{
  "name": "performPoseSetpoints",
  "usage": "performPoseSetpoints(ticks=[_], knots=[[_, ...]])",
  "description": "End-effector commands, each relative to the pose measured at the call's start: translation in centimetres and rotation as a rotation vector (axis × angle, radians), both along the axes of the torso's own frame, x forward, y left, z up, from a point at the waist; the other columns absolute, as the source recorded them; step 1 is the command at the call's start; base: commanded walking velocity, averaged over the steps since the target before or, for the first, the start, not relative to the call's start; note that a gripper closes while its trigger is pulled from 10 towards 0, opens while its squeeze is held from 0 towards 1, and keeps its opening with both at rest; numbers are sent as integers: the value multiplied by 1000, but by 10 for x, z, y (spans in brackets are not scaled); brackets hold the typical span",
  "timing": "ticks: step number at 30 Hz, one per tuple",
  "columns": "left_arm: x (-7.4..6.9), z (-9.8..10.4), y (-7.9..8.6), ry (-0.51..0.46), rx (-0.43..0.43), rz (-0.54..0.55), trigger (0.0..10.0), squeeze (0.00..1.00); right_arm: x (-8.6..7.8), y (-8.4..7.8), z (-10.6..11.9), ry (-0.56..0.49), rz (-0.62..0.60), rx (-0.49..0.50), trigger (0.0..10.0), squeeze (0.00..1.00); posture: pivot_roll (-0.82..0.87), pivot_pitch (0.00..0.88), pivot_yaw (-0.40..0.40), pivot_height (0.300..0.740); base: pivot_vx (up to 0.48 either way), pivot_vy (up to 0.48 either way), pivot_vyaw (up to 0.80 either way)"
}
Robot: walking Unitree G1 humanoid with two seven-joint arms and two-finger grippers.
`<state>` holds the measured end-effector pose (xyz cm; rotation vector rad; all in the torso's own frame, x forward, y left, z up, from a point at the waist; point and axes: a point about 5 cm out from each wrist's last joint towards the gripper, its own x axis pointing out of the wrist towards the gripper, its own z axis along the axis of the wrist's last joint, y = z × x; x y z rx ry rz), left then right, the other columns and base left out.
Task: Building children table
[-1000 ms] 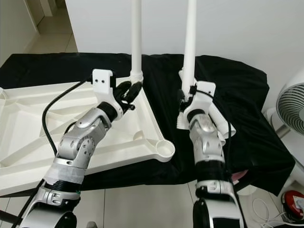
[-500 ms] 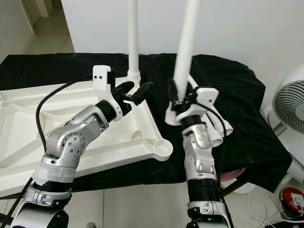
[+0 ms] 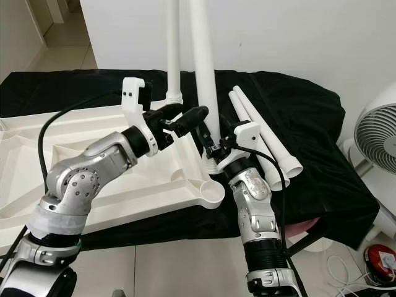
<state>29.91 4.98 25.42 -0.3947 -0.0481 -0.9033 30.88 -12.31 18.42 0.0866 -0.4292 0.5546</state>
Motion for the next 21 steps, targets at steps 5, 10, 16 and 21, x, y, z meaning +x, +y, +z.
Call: performPoseSetpoints(ticks=[5,10,16,21], knots=[[-11,10,-11,-122,-28,-375,10000,0,-9,9,-5,-13,108,-84,10000,0,-85,0,-14,740,0,0,0],[-2,12,-9,-97,-34,-335,10000,0,-12,11,-9,-7,136,-111,10000,0,-84,0,-14,740,0,0,0],[10,23,0,-61,-87,-296,10000,0,-14,11,-13,0,154,-143,10000,0,-82,0,-10,740,0,0,0],[16,28,6,-52,-112,-276,10000,0,-15,11,-14,3,152,-146,10000,0,-78,0,-7,740,0,0,0]])
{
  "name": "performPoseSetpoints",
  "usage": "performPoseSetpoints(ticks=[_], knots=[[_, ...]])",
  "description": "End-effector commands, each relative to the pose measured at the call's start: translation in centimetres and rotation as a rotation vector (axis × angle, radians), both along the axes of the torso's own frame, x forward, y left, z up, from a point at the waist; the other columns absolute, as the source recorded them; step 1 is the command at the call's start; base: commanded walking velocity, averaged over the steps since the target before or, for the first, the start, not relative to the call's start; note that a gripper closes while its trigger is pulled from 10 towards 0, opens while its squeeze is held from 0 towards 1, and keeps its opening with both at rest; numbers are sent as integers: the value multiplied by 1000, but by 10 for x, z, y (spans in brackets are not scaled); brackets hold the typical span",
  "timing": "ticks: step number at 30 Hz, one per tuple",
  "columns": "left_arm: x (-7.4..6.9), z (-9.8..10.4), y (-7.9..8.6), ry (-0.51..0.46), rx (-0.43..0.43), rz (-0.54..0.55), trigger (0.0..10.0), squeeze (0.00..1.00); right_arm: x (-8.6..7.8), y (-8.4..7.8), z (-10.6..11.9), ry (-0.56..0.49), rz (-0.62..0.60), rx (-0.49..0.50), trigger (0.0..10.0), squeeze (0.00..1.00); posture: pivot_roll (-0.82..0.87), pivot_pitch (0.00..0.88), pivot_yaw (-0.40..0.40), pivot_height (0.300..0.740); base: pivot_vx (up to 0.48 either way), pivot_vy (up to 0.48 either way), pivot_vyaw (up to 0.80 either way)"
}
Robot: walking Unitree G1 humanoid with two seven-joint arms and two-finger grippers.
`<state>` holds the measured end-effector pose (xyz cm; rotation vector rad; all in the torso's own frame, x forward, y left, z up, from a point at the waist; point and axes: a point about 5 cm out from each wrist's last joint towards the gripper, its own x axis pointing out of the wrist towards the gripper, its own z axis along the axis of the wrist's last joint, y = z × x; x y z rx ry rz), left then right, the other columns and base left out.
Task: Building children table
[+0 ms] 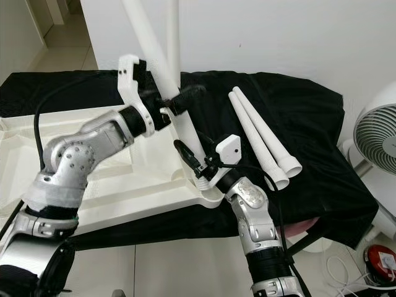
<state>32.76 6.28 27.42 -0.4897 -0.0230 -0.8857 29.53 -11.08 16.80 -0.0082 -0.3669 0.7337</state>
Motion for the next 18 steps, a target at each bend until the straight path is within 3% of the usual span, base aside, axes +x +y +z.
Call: performPoseSetpoints(ticks=[1,2,3,5,18], knots=[[-12,8,-7,-126,-50,-275,10000,0,-1,-2,2,-16,-2,-6,10000,0,-78,0,-7,740,0,0,0],[-12,9,-7,-126,-50,-276,10000,0,-1,-2,2,-16,-1,-7,10000,0,-78,0,-7,740,0,0,0],[-11,9,-6,-125,-57,-275,471,0,-1,-1,2,-18,-2,-5,10000,0,-62,0,-3,740,0,0,0],[-11,10,-6,-125,-61,-274,0,0,-1,1,3,-21,-2,-3,10000,0,-56,0,-2,740,0,0,0],[-11,18,-1,-134,-86,-270,0,0,0,6,4,-22,15,-1,10000,0,-24,0,-16,740,0,0,0]])
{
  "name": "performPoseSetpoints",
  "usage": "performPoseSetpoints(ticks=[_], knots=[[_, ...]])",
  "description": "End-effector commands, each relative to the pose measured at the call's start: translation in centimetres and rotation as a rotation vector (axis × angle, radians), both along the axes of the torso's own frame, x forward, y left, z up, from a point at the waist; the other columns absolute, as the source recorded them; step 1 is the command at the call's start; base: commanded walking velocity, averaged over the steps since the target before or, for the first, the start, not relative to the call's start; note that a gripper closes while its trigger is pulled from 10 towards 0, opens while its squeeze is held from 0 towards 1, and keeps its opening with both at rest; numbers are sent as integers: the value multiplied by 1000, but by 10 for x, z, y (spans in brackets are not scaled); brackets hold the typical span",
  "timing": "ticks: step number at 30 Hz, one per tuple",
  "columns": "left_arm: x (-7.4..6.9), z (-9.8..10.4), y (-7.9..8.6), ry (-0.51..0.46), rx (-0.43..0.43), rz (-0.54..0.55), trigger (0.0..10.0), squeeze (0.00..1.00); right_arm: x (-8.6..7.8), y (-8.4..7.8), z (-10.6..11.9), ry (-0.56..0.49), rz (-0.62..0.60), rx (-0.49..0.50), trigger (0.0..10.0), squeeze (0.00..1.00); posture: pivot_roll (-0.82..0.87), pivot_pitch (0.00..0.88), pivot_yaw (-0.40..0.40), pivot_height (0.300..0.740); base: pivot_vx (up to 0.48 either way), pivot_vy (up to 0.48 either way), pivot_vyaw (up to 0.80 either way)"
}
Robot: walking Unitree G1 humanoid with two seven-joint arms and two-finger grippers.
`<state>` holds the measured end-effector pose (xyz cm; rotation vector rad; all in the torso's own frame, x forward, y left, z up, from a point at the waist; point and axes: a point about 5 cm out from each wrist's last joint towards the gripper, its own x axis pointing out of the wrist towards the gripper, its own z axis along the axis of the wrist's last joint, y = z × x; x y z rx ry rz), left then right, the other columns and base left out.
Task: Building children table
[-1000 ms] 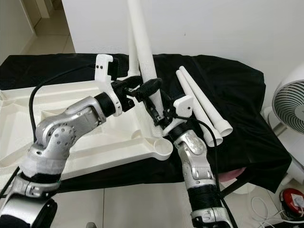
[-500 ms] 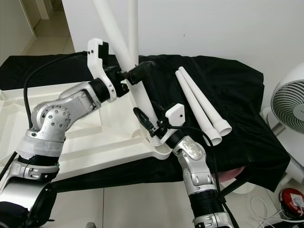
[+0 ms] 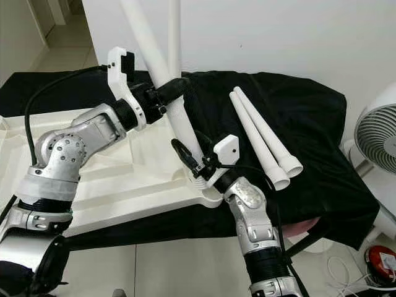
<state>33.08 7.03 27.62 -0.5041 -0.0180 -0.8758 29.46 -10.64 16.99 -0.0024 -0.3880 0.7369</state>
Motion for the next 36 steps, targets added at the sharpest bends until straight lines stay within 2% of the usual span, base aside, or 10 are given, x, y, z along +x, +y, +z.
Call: performPoseSetpoints(ticks=[1,5,6,8,10,12,22,23,24,36], knots=[[-14,18,-7,-151,-84,-270,0,0,2,1,3,-3,2,-8,10000,0,-23,0,-19,740,0,0,0],[-13,19,-7,-147,-79,-251,0,0,2,0,4,-6,-1,-11,10000,0,-27,0,-18,740,0,0,0],[-12,21,-7,-146,-78,-245,6627,0,3,-1,5,-7,-7,-12,10000,0,-30,0,-19,740,0,0,0],[-12,22,-7,-146,-77,-242,6627,0,3,-1,6,-7,-11,-12,10000,0,-30,0,-19,740,0,0,0],[-11,22,-8,-143,-75,-238,10000,0,5,-3,6,-1,-22,-6,10000,0,-36,0,-18,740,0,0,0],[-9,23,-8,-142,-67,-227,10000,0,8,-6,7,15,-53,3,10000,1000,-45,0,-15,740,0,0,0],[-9,24,-11,-149,-75,-214,10000,0,21,-17,1,86,-229,-85,10000,1000,-61,0,-6,740,0,0,0],[-10,24,-12,-157,-72,-216,10000,0,23,-17,-1,110,-238,-109,10000,914,-60,0,-5,740,0,0,0],[-11,26,-13,-171,-64,-213,10000,0,24,-16,-3,149,-237,-140,10000,0,-60,0,-5,740,0,0,0],[-23,31,-25,-300,8,-170,10000,0,35,-9,-7,235,-284,-334,10000,0,-75,0,4,740,0,0,0]])
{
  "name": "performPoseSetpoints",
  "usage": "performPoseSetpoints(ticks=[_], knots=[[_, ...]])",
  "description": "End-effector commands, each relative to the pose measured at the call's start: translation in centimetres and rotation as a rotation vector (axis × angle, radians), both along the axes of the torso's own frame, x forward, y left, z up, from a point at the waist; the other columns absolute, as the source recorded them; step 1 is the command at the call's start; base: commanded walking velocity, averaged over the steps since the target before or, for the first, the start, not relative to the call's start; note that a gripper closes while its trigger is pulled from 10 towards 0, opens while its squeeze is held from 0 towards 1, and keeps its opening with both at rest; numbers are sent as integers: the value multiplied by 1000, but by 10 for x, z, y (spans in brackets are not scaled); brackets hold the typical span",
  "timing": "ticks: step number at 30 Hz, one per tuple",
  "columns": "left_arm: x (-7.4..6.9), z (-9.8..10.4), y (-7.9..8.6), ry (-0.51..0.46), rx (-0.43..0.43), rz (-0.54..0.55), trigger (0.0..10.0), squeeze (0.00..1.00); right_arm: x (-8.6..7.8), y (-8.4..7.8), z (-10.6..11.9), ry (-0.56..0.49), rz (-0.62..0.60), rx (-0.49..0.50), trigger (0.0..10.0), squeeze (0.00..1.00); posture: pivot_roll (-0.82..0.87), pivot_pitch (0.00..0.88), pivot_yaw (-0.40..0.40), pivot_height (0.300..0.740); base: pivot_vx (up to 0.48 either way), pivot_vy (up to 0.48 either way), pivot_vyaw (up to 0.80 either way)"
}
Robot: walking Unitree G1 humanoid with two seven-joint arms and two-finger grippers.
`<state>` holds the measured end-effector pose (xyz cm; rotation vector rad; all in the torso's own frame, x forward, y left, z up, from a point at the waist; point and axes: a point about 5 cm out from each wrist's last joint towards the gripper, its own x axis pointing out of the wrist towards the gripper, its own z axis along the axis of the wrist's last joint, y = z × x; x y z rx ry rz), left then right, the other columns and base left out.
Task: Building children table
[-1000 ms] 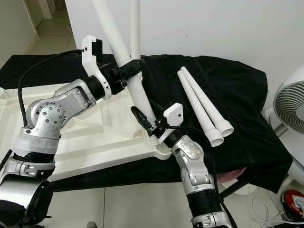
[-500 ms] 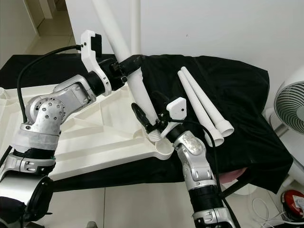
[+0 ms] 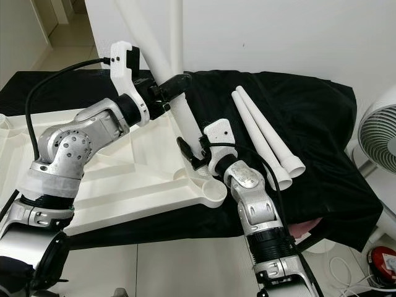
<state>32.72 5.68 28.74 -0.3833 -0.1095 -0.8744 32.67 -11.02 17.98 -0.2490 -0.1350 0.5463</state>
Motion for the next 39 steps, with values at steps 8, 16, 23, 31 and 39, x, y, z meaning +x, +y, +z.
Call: performPoseSetpoints(ticks=[8,16,23,31,39], knots=[[-27,26,-20,-259,-7,-183,10000,0,7,12,-7,96,-47,-84,10000,0,-70,0,3,740,0,0,0],[-28,29,-23,-264,-31,-172,10000,0,5,30,3,46,22,-113,10000,0,-71,0,3,740,0,0,0],[-29,28,-24,-266,-40,-164,10000,0,3,37,11,37,39,-91,9137,0,-77,0,3,740,0,0,0],[-29,29,-27,-276,-46,-162,10000,0,-2,43,14,49,64,-77,1765,0,-81,0,7,740,0,0,0],[-30,29,-29,-280,-45,-171,10000,0,-3,45,14,46,73,-78,0,0,-80,0,10,740,0,0,0]])
